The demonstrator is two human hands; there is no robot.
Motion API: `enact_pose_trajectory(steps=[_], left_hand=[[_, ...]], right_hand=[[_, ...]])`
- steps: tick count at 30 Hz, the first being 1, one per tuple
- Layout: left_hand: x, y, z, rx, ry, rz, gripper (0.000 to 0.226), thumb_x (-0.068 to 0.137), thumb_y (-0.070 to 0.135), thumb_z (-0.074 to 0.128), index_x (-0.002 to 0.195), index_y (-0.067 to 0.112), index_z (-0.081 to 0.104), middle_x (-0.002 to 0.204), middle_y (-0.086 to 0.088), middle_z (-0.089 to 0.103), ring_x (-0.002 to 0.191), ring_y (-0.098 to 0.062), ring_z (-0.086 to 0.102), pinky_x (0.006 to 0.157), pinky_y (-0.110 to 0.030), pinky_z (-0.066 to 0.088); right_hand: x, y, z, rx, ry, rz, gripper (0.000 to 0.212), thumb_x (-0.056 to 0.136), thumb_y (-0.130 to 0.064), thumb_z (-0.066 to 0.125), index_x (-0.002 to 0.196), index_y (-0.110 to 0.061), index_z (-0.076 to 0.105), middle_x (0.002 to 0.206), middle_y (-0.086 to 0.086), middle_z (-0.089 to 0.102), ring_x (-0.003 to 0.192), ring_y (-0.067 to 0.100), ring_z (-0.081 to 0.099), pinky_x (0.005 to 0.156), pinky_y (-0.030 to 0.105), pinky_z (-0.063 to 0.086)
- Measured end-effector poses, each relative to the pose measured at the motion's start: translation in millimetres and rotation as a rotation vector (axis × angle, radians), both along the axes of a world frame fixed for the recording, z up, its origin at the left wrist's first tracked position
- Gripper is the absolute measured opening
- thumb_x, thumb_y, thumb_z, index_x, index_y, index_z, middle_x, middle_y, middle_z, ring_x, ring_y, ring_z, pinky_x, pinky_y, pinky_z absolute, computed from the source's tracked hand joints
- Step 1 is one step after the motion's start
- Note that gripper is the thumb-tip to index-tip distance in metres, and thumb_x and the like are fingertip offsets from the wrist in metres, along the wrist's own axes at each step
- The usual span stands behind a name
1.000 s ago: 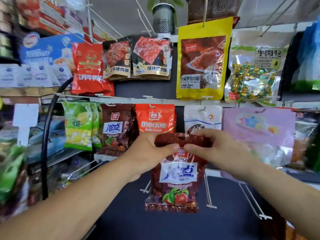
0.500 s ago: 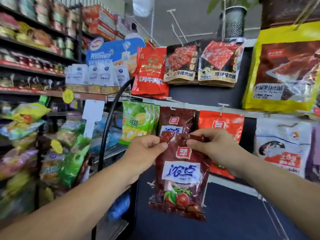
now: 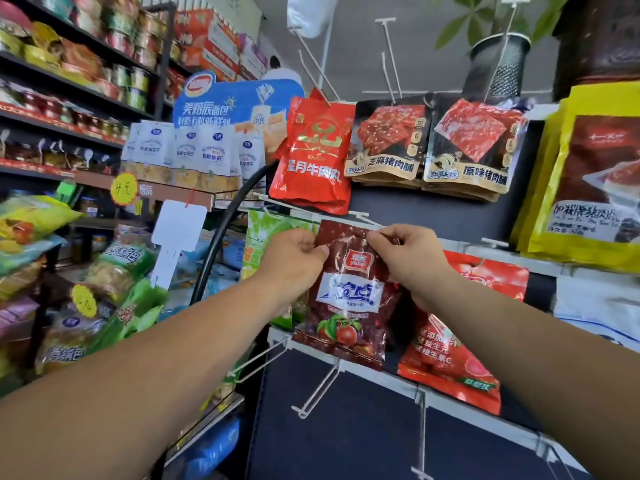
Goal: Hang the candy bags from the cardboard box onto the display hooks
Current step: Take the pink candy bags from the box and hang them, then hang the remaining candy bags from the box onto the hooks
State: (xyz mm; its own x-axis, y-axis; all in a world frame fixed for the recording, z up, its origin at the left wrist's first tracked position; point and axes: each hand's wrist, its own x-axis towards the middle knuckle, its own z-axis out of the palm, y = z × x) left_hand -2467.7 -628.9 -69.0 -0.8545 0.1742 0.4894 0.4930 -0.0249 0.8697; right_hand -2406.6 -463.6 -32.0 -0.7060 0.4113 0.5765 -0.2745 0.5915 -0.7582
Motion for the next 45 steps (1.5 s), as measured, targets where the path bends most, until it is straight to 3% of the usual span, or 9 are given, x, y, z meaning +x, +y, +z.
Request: enact_pose_trajectory(steps=[7, 11, 16, 20, 24, 27, 31, 40, 45], left_hand=[[-12.3, 13.4, 3.6, -0.058, 0.023, -0.029, 0.031, 0.098, 0.008, 0.064, 0.128, 0.01, 0.066, 0.111, 0.003, 0.067, 0.105, -0.014, 0.063, 0.082, -0.017, 0.049], [-20.3, 14.9, -3.3, -0.152, 0.022, -0.028, 0.054, 0.098, 0.017, 0.065, 0.149, 0.009, 0.047, 0.14, -0.006, 0.06, 0.13, -0.021, 0.056, 0.109, -0.028, 0.043], [-17.3, 8.8, -25.7, -0.241, 0.054, -0.007, 0.048, 0.098, 0.019, 0.066, 0.143, 0.01, 0.055, 0.137, -0.007, 0.063, 0.124, -0.019, 0.059, 0.104, -0.027, 0.045], [-9.8, -9.4, -52.0, -0.383, 0.073, -0.006, 0.044, 0.096, 0.023, 0.068, 0.138, 0.011, 0.06, 0.129, -0.005, 0.067, 0.121, -0.017, 0.062, 0.104, -0.027, 0.046], [7.0, -37.3, -84.5, -0.445, 0.048, 0.011, 0.043, 0.096, 0.029, 0.068, 0.136, 0.013, 0.062, 0.122, 0.0, 0.067, 0.117, -0.014, 0.063, 0.097, -0.024, 0.045], [28.1, -59.1, -108.8, -0.433, 0.047, 0.009, 0.042, 0.09, 0.036, 0.074, 0.127, 0.017, 0.069, 0.112, 0.003, 0.072, 0.11, -0.013, 0.069, 0.105, -0.034, 0.051], [60.8, -82.8, -146.9, -0.391, 0.02, 0.012, 0.047, 0.078, 0.046, 0.078, 0.114, 0.017, 0.073, 0.104, -0.004, 0.077, 0.095, -0.013, 0.072, 0.097, -0.04, 0.057], [140.0, -161.3, -310.4, -0.514, -0.259, 0.034, 0.038, 0.084, 0.026, 0.082, 0.117, 0.011, 0.07, 0.094, 0.007, 0.07, 0.075, 0.008, 0.063, 0.076, -0.013, 0.052], [165.9, -210.7, -417.5, -0.591, -0.441, 0.133, 0.035, 0.086, 0.025, 0.08, 0.117, 0.011, 0.072, 0.104, -0.006, 0.077, 0.09, -0.013, 0.072, 0.089, -0.035, 0.06]], right_hand=[[-26.1, 11.8, 5.1, 0.064, 0.006, -0.076, 0.021, 0.091, -0.027, 0.075, 0.074, -0.015, 0.077, 0.068, 0.003, 0.075, 0.062, 0.018, 0.07, 0.065, 0.037, 0.061], [-28.0, 22.0, 4.2, 0.474, -0.067, -0.327, 0.022, 0.093, -0.038, 0.071, 0.083, -0.02, 0.077, 0.082, 0.003, 0.074, 0.082, 0.025, 0.068, 0.074, 0.043, 0.06], [-6.8, 15.7, -16.1, 1.131, 0.317, -0.47, 0.023, 0.094, -0.031, 0.067, 0.105, -0.011, 0.07, 0.103, 0.011, 0.059, 0.098, 0.038, 0.058, 0.077, 0.046, 0.051], [-7.4, 18.4, -55.4, 1.485, 0.114, -0.281, 0.048, 0.097, -0.055, 0.049, 0.11, -0.018, 0.077, 0.119, 0.01, 0.069, 0.122, 0.039, 0.06, 0.116, 0.057, 0.036], [-7.3, 15.3, -76.4, 1.416, -0.321, -0.23, 0.089, 0.091, -0.074, 0.004, 0.155, -0.026, 0.045, 0.169, 0.005, 0.03, 0.16, 0.027, 0.011, 0.13, 0.052, 0.003], [4.8, -1.7, -82.8, 1.293, -0.225, -0.179, 0.084, 0.094, -0.071, 0.008, 0.142, -0.027, 0.061, 0.154, 0.004, 0.053, 0.152, 0.026, 0.036, 0.127, 0.048, 0.019], [43.2, -40.9, -113.9, 1.157, -0.155, -0.042, 0.071, 0.097, -0.07, 0.02, 0.12, -0.028, 0.073, 0.115, -0.003, 0.072, 0.115, 0.025, 0.066, 0.095, 0.042, 0.054], [109.3, -111.2, -299.1, 0.695, -0.549, 0.387, 0.039, 0.094, -0.057, 0.058, 0.125, -0.035, 0.069, 0.106, -0.017, 0.073, 0.103, 0.013, 0.07, 0.089, 0.043, 0.058], [121.8, -152.0, -420.8, 0.565, -0.787, 0.589, 0.036, 0.096, -0.046, 0.065, 0.125, -0.025, 0.071, 0.099, -0.012, 0.071, 0.089, 0.007, 0.066, 0.082, 0.031, 0.056]])
